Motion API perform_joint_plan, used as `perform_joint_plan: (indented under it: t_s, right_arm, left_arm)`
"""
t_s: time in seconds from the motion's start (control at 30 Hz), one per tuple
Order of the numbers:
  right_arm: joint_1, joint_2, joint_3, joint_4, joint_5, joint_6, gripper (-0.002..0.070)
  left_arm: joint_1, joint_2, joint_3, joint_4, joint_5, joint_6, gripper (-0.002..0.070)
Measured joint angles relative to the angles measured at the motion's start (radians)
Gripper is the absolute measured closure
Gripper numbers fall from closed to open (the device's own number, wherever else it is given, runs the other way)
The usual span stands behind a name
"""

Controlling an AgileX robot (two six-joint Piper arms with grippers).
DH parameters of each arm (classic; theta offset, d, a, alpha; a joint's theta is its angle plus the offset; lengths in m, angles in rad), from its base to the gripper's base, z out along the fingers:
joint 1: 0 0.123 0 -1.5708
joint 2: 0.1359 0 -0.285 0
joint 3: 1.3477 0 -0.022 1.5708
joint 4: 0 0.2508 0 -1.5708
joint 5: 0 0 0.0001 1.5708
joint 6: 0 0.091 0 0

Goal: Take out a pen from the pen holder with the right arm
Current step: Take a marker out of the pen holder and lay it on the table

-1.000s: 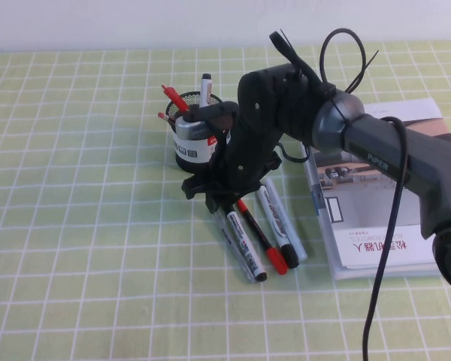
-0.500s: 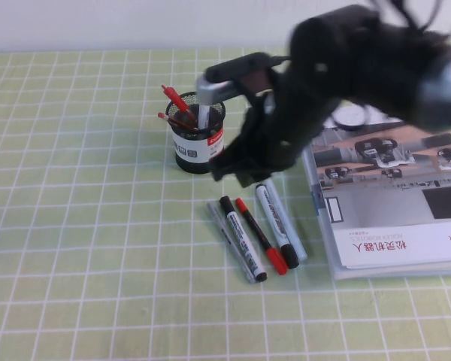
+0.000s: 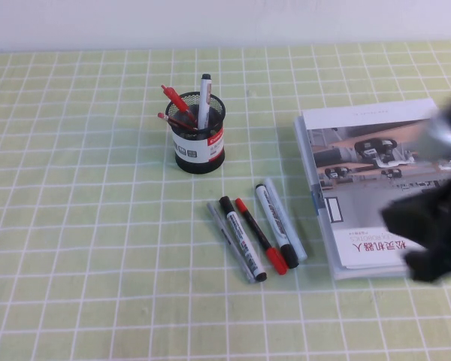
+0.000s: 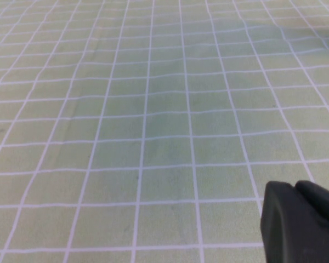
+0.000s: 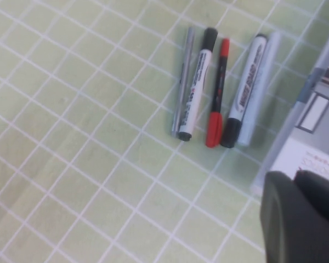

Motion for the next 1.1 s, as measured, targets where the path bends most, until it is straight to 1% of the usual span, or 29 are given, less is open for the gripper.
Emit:
perform_joint_plan:
  t_s: [0.1, 0.2, 0.3, 0.43, 0.57, 0.7, 0.83, 0.9, 0.97, 1.03, 1.1]
  right_arm:
    - [0.000, -0.167, 0.116, -0.003, -0.036, 0.004, 0.0688]
    - [0.000, -0.329, 0.225, -0.013, -0.051, 0.077, 0.0688]
    - [0.000, -0.460, 0.324, -0.052, -0.054, 0.159, 0.0688]
    - [0.000, -0.596, 0.415, -0.080, -0.056, 0.192, 0.0688]
    - [0.000, -0.674, 0.496, -0.153, -0.100, 0.196, 0.0689]
    - [0.000, -0.679, 0.555, -0.217, -0.161, 0.203, 0.0689]
    - [0.000, -0.679, 0.595, -0.239, -0.189, 0.210, 0.0689]
    - [-0.002, -0.679, 0.617, -0.264, -0.207, 0.239, 0.0689]
    - [-0.035, -0.679, 0.636, -0.285, -0.229, 0.277, 0.0689]
    - [-0.105, -0.684, 0.658, -0.291, -0.264, 0.295, 0.0689]
    - [-0.208, -0.695, 0.694, -0.289, -0.326, 0.299, 0.0689]
  left_arm:
    - [0.000, 0.000, 0.000, 0.000, 0.000, 0.000, 0.0681]
    - [0.000, 0.000, 0.000, 0.000, 0.000, 0.000, 0.0681]
    - [0.000, 0.000, 0.000, 0.000, 0.000, 0.000, 0.0681]
    - [0.000, 0.000, 0.000, 0.000, 0.000, 0.000, 0.0681]
    - [0.000, 0.000, 0.000, 0.000, 0.000, 0.000, 0.0681]
    - [0.000, 0.000, 0.000, 0.000, 0.000, 0.000, 0.0681]
    - [0.000, 0.000, 0.000, 0.000, 0.000, 0.000, 0.0681]
    - [0.000, 0.000, 0.000, 0.000, 0.000, 0.000, 0.0681]
    - [0.000, 0.000, 0.000, 0.000, 0.000, 0.000, 0.0681]
    - [0.000, 0.000, 0.000, 0.000, 0.000, 0.000, 0.0681]
    - [0.000, 0.000, 0.000, 0.000, 0.000, 0.000, 0.0681]
